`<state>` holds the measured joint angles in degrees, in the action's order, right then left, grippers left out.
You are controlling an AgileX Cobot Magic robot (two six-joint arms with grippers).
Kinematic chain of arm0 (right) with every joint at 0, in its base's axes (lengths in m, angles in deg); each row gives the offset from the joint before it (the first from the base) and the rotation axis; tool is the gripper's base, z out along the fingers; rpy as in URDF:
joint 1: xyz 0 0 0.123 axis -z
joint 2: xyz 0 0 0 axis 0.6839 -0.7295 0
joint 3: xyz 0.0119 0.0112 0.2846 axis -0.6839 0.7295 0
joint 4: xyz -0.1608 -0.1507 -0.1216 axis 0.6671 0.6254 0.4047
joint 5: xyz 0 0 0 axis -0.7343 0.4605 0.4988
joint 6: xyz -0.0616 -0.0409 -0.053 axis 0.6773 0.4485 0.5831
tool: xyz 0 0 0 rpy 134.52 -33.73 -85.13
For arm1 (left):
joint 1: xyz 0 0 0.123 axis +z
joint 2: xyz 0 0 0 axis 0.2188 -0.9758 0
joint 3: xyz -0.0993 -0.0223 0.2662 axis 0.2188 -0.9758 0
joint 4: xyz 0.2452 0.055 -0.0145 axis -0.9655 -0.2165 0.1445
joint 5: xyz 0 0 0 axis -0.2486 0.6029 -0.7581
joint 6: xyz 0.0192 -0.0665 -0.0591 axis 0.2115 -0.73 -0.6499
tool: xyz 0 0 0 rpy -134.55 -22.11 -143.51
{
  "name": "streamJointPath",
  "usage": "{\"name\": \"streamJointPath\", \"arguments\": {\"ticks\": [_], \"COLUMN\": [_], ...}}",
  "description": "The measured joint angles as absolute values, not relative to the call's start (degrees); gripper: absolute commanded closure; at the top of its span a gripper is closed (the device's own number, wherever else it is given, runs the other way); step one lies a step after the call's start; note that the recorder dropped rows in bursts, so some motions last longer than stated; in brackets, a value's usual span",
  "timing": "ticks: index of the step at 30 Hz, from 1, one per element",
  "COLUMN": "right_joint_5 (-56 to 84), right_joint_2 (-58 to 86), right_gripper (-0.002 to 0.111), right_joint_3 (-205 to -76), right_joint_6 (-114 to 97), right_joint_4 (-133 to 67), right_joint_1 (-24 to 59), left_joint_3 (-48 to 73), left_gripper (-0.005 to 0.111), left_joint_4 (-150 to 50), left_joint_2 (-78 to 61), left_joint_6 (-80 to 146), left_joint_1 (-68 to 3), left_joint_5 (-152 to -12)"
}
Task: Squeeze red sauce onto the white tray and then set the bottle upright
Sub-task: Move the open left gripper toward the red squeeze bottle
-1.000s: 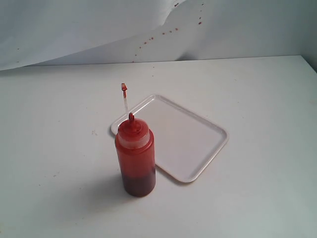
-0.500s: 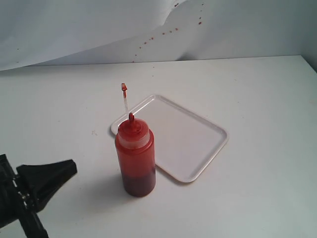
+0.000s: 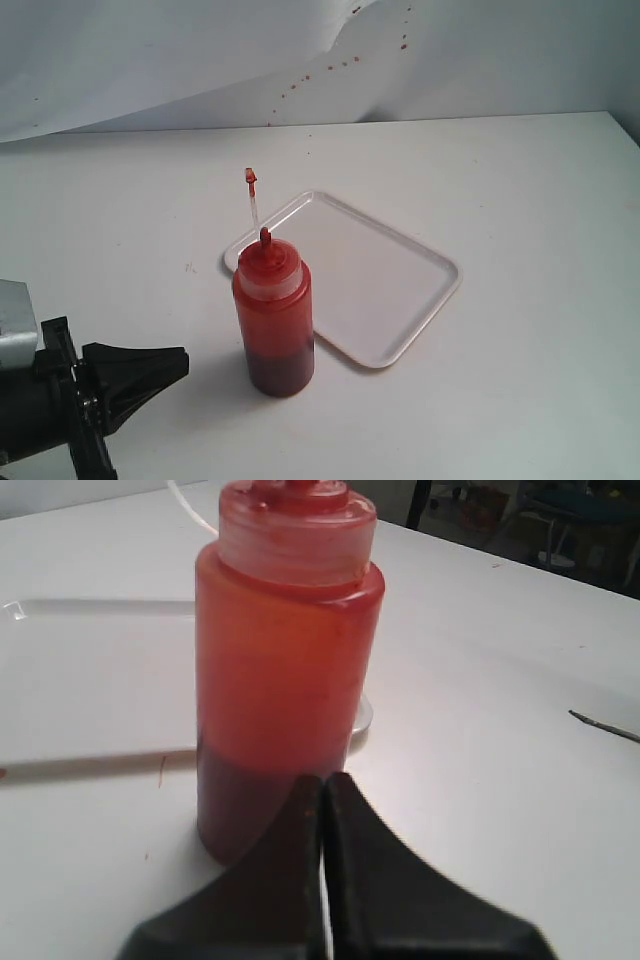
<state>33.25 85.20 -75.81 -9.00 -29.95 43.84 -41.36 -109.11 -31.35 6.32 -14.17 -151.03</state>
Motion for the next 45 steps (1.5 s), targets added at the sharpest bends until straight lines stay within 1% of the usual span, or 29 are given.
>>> {"name": "streamJointPath", "arguments": {"ticks": [3, 6, 8, 10, 12, 13, 15, 17, 19, 20, 27, 33, 38, 45], "right_joint_5": [33.25, 33.25, 33.25, 33.25, 33.25, 33.25, 33.25, 33.25, 33.25, 33.25, 33.25, 33.25, 33.25, 33.25], "right_joint_2": [85.2, 85.2, 85.2, 85.2, 85.2, 85.2, 85.2, 85.2, 85.2, 85.2, 85.2, 85.2, 85.2, 85.2], "right_gripper": [0.108, 0.108, 0.108, 0.108, 0.108, 0.108, 0.108, 0.108, 0.108, 0.108, 0.108, 0.108, 0.108, 0.108], "right_joint_3": [-75.81, -75.81, -75.81, -75.81, -75.81, -75.81, -75.81, -75.81, -75.81, -75.81, -75.81, -75.81, -75.81, -75.81], "right_joint_6": [-9.0, -9.0, -9.0, -9.0, -9.0, -9.0, -9.0, -9.0, -9.0, -9.0, -9.0, -9.0, -9.0, -9.0], "right_joint_4": [-29.95, -29.95, -29.95, -29.95, -29.95, -29.95, -29.95, -29.95, -29.95, -29.95, -29.95, -29.95, -29.95, -29.95], "right_joint_1": [43.84, 43.84, 43.84, 43.84, 43.84, 43.84, 43.84, 43.84, 43.84, 43.84, 43.84, 43.84, 43.84, 43.84], "left_joint_3": [-41.36, -41.36, -41.36, -41.36, -41.36, -41.36, -41.36, -41.36, -41.36, -41.36, -41.36, -41.22, -36.81, -29.78], "left_gripper": [0.107, 0.104, 0.101, 0.093, 0.08, 0.071, 0.051, 0.026, 0.007, 0.002, 0.002, 0.002, 0.002, 0.002], "left_joint_4": [-109.11, -109.11, -109.11, -109.11, -109.11, -109.11, -108.59, -107.71, -106.92, -106.78, -106.34, -106.11, -108.0, -113.6], "left_joint_2": [-31.35, -31.35, -31.35, -31.35, -31.35, -31.35, -31.35, -31.35, -31.35, -31.35, -31.35, -31.35, -32.51, -41.82], "left_joint_6": [6.43, 6.43, 6.43, 6.43, 6.43, 6.43, 6.43, 6.43, 6.43, 6.43, 6.94, 14.04, 16.21, 16.63], "left_joint_1": [-14.17, -14.17, -14.17, -14.17, -14.17, -14.17, -14.17, -14.17, -14.17, -14.17, -14.17, -14.17, -14.17, -14.17], "left_joint_5": [-151.03, -151.03, -150.91, -150.81, -150.7, -150.7, -150.56, -150.58, -150.58, -150.58, -150.58, -149.84, -147.05, -147.31]}}
